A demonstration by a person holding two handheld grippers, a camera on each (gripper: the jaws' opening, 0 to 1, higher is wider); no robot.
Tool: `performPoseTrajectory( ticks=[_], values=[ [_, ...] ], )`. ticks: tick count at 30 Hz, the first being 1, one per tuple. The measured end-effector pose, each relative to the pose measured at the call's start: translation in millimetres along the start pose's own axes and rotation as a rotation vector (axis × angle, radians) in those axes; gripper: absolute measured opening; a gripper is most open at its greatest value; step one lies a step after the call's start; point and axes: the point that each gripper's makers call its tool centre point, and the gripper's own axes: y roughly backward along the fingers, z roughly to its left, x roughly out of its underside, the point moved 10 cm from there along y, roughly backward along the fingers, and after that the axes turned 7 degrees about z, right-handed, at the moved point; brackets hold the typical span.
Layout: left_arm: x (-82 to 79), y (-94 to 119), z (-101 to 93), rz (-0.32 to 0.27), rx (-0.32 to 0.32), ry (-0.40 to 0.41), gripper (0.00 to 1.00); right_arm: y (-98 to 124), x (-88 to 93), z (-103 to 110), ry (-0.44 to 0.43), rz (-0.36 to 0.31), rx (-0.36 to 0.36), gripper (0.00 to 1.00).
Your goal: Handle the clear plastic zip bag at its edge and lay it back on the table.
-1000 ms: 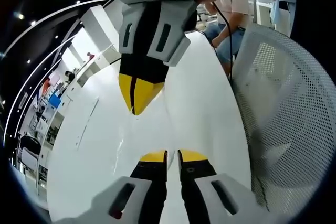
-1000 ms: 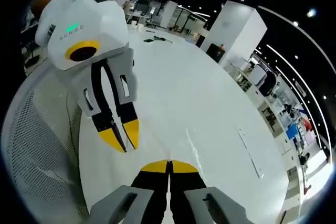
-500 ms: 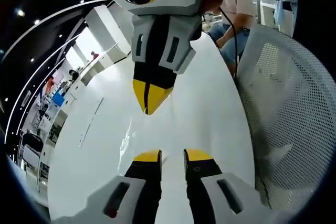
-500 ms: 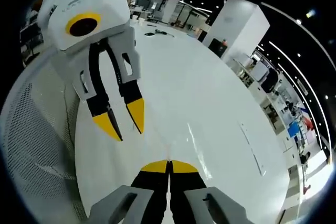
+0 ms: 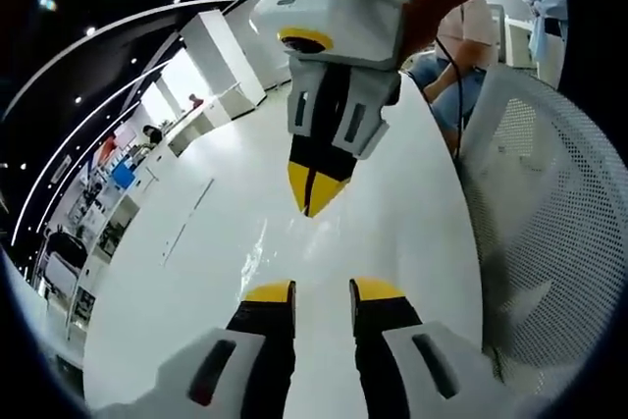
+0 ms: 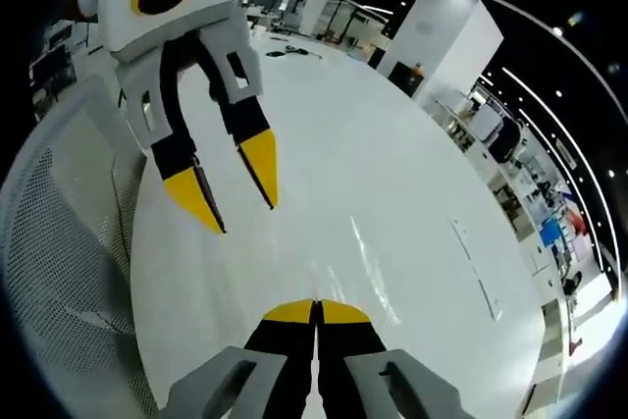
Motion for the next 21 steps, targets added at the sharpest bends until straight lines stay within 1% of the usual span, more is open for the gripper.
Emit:
performPoseTrajectory(
  ticks=[3, 6, 10, 13, 15, 21],
  values=[
    [4.9, 2.8, 2.2, 0.004, -0.021, 0.018, 0.26, -1.2, 0.6, 0.2, 0.004, 0.008, 0.003, 0.00],
    [9.2, 4.9, 3.3, 0.008, -0.029, 0.037, 0.28, -3.2, 1.7, -0.5, 0.010, 0.021, 0.009, 0.00],
    [17.0, 7.8, 2.9, 0.015, -0.032, 0.055, 0.27, -8.2, 5.1, -0.4, 0.025, 0.036, 0.021, 0.00],
    [22.6, 8.7, 1.9, 0.021, -0.032, 0.077, 0.27, -8.4, 6.3, -1.4, 0.047, 0.051, 0.037, 0.00],
    [25.5, 9.3, 0.9, 0.028, -0.032, 0.083, 0.27, -6.3, 5.8, -1.5, 0.051, 0.052, 0.030, 0.00],
    [30.2, 10.7, -1.2, 0.033, -0.032, 0.102, 0.26, -10.9, 7.9, -5.9, 0.065, 0.068, 0.048, 0.00]
  ],
)
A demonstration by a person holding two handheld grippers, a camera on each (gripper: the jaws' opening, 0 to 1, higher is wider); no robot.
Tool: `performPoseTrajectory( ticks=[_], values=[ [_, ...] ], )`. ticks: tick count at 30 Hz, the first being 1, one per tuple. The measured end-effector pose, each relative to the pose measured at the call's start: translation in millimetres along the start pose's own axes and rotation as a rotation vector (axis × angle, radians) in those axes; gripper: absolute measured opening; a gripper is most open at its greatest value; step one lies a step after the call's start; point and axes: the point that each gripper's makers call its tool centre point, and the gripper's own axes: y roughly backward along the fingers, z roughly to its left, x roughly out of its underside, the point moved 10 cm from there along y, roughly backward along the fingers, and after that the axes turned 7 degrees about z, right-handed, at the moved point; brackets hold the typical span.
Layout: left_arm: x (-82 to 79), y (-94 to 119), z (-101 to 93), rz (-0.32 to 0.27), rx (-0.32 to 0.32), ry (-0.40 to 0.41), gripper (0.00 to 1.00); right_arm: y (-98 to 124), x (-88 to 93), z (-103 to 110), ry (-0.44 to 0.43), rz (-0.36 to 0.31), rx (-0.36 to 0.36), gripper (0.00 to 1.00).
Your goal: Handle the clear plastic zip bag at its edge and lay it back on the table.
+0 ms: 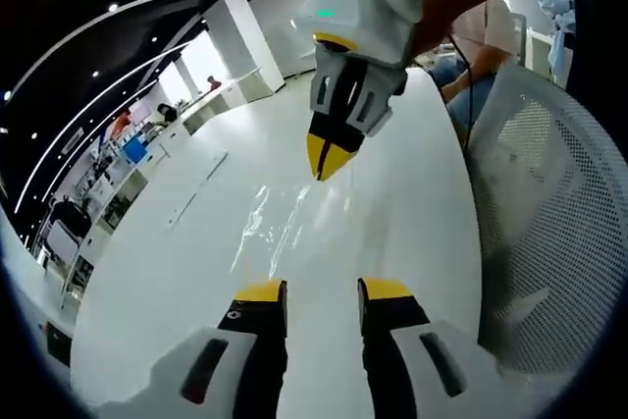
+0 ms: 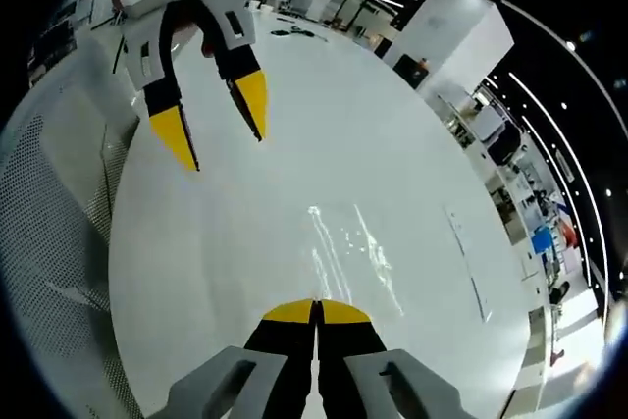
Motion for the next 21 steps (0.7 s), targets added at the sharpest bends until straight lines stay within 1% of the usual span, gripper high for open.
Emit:
performPoseTrajectory(
  ticks=[2, 4, 7, 11, 14, 21],
  values=[
    [1.1, 0.1, -0.3, 0.002, -0.002, 0.002, 0.26, -0.7, -0.2, -0.1, 0.016, 0.002, -0.003, 0.00],
    [1.5, 0.6, -0.3, 0.004, -0.004, 0.002, 0.26, -1.4, 0.1, -0.7, 0.055, 0.014, -0.001, 0.00],
    [1.8, 1.0, 0.5, 0.005, -0.009, 0.008, 0.26, -5.8, 2.0, -2.2, 0.092, 0.027, 0.005, 0.00],
    [2.1, 0.5, 1.2, 0.007, -0.011, 0.012, 0.26, -8.4, 3.6, -4.7, 0.066, 0.048, -0.006, 0.00],
    [2.4, -0.5, 1.2, 0.007, -0.010, 0.017, 0.26, -11.4, 2.8, -4.3, 0.048, 0.050, -0.009, 0.00],
    [4.4, -2.4, -1.9, 0.017, -0.002, 0.015, 0.26, -18.0, 2.8, -4.6, 0.040, 0.047, -0.009, 0.00]
  ],
)
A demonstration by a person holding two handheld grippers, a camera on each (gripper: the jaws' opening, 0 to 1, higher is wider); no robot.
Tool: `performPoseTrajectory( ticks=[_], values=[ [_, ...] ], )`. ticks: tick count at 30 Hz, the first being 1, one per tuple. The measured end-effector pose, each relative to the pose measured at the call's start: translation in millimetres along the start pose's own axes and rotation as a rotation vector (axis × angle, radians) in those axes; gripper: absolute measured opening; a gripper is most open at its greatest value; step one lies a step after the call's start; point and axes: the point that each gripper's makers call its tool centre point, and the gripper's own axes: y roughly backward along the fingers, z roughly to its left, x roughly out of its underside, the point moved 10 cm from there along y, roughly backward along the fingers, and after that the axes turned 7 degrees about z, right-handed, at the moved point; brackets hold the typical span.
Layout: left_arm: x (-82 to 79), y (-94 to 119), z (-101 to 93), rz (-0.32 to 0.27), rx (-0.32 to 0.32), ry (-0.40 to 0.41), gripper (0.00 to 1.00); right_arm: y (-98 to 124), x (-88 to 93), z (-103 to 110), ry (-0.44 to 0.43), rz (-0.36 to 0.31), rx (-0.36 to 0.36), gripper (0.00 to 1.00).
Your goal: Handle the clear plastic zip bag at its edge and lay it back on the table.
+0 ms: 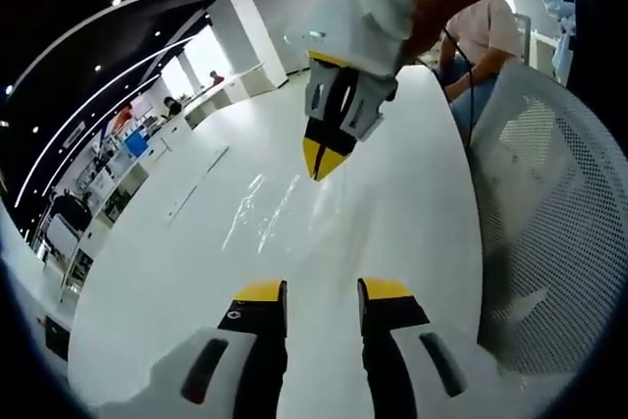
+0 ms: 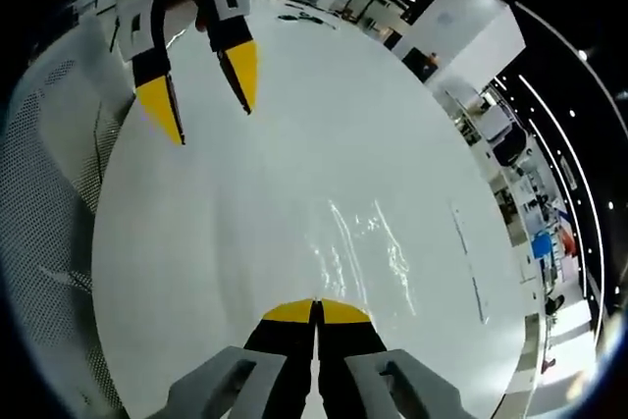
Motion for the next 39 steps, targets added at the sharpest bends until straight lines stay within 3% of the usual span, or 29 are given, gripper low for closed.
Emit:
performPoseTrajectory(
  ticks=[3, 17, 39],
  values=[
    [0.5, 0.2, 0.7, -0.001, -0.003, 0.002, 0.27, -2.8, 2.5, 0.3, -0.062, 0.003, -0.013, 0.00],
    [4.5, 0.3, 3.2, 0.001, -0.003, 0.017, 0.28, -7.2, 3.9, 5.3, -0.156, -0.031, -0.067, 0.00],
    [8.2, 1.4, 4.1, 0.006, 0.002, 0.025, 0.31, -12.7, 7.7, 16.9, -0.240, -0.048, -0.127, 0.09]
  ],
)
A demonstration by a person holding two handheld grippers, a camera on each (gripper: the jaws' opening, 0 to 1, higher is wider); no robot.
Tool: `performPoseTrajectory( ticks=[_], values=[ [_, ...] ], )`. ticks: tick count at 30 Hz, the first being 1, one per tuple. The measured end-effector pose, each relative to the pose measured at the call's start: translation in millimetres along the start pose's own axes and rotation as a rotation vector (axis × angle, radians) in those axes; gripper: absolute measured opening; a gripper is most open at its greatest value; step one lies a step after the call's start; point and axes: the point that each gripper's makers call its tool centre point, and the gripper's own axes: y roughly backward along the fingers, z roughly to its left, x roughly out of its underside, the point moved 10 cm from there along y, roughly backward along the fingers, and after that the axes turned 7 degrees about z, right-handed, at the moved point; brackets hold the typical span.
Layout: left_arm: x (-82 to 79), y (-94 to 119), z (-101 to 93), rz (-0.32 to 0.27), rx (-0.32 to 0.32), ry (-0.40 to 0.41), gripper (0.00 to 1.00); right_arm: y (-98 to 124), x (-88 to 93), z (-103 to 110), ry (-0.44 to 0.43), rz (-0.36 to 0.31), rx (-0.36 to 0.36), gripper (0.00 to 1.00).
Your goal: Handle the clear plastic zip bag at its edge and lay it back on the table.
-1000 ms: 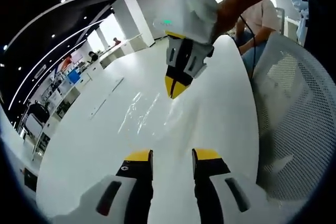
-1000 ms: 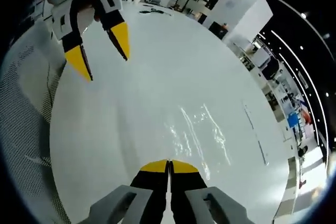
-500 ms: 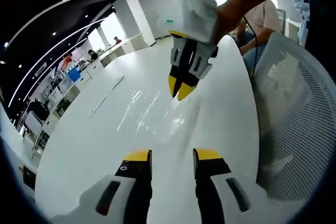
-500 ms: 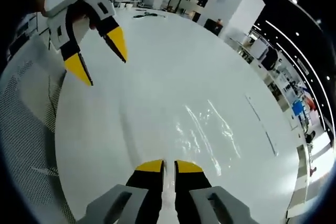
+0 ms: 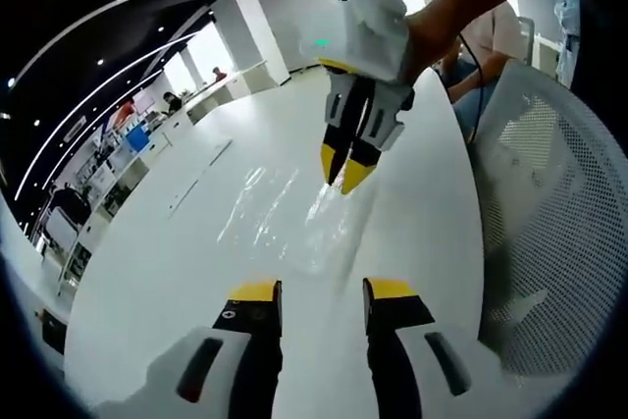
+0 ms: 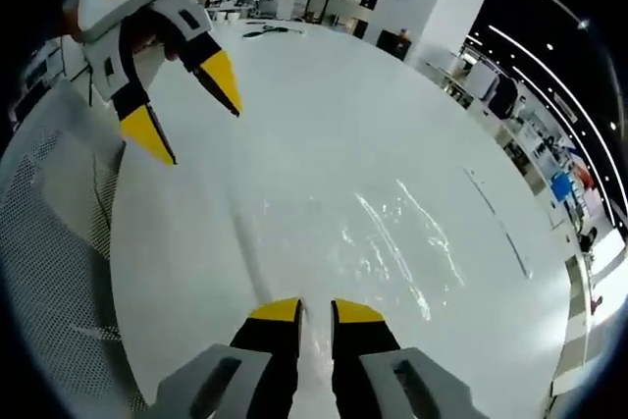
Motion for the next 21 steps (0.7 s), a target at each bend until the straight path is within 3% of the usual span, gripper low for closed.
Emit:
performPoseTrajectory(
  ticks=[3, 10, 21],
  values=[
    [0.5, 0.7, -1.2, 0.005, 0.001, 0.003, 0.32, -0.4, 0.4, 2.1, -0.023, -0.010, -0.014, 0.16],
    [2.4, 1.4, -2.6, 0.008, 0.002, 0.014, 0.34, 0.7, 4.8, 5.1, -0.035, -0.018, -0.019, 0.21],
    [6.2, 1.1, -3.2, 0.010, -0.013, 0.060, 0.44, 15.1, 10.2, 4.6, -0.106, -0.100, 0.008, 0.29]
  ],
)
